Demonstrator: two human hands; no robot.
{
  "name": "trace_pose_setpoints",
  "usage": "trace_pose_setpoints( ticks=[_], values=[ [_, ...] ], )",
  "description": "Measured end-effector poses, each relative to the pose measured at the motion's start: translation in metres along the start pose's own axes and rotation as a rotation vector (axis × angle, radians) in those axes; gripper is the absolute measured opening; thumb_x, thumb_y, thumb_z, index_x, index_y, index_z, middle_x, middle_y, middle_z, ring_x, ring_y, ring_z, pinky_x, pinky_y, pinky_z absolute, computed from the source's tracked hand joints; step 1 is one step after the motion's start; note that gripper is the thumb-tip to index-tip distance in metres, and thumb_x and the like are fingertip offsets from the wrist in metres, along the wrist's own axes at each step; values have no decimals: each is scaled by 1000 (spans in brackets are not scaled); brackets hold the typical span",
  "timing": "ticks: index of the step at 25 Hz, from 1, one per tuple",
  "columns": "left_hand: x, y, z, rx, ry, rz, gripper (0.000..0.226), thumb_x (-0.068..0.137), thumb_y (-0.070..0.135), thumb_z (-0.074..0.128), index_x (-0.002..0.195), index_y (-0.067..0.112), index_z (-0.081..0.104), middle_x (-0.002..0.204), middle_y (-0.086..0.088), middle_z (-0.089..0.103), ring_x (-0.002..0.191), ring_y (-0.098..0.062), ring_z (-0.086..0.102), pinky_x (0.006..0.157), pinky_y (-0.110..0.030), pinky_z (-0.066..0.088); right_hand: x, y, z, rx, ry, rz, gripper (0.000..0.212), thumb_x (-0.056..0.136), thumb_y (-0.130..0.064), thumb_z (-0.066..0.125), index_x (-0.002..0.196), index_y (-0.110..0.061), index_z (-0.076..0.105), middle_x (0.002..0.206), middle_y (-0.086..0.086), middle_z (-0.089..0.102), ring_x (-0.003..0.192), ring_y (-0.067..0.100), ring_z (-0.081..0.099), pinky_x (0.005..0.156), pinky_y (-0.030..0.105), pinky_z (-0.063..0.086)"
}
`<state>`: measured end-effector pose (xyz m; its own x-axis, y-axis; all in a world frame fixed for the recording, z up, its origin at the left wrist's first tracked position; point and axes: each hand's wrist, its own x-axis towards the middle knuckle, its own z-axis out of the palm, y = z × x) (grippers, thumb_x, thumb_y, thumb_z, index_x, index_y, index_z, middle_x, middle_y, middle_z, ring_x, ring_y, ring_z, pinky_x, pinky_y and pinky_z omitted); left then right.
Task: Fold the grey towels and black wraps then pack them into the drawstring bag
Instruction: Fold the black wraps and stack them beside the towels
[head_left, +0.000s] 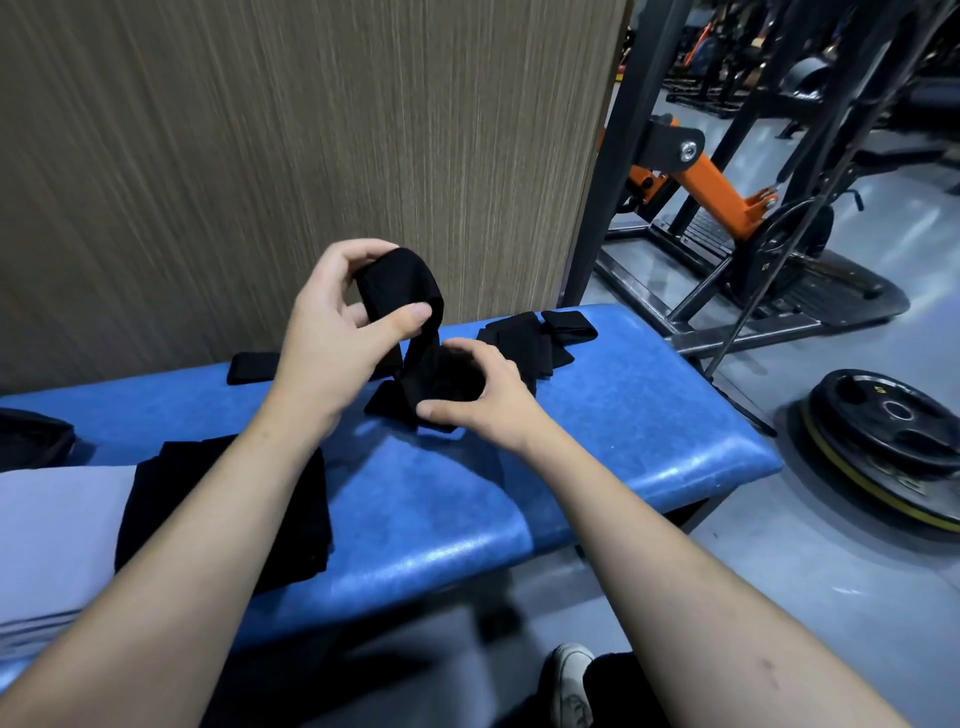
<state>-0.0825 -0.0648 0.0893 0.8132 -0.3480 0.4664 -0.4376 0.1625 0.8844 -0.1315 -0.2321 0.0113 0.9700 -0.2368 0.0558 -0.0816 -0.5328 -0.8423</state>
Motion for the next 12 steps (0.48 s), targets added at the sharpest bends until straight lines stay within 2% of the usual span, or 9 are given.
trace_pose_setpoints(
  ticks=[3,5,7,10,12],
  values=[
    [-1,5,2,-38,-20,7,45,81,-2,75,119,12,56,118,-3,60,103,-19,66,88,-44,58,-5,-5,10,76,-98,-16,113,50,-61,88,147,-41,33,148,-12,43,142,9,33,119,41,31],
    [-4,8,4,-56,-47,13,46,81,-2,75,120,11,56,118,-2,60,103,-18,65,88,-44,58,-6,-10,15,105,-76,-53,123,49,-60,90,152,-39,26,152,-13,39,144,7,32,119,41,31],
    [-6,11,4,-75,-73,22,46,79,1,75,120,12,57,117,0,60,105,-21,65,90,-46,57,-7,-13,16,139,-54,-85,127,50,-58,92,154,-37,22,154,-13,37,144,6,33,119,42,32],
    [-6,14,0,-96,-99,37,45,79,1,73,119,14,57,116,2,60,104,-21,64,90,-44,56,-10,-16,12,161,-64,-101,123,56,-47,94,154,-39,20,152,-15,36,133,13,46,112,48,42],
    [-7,15,-4,-118,-103,42,44,81,2,72,120,14,57,117,1,59,103,-22,63,88,-42,56,-14,-18,8,161,-82,-94,118,64,-34,92,156,-37,18,148,-12,34,133,5,41,112,36,39]
  ],
)
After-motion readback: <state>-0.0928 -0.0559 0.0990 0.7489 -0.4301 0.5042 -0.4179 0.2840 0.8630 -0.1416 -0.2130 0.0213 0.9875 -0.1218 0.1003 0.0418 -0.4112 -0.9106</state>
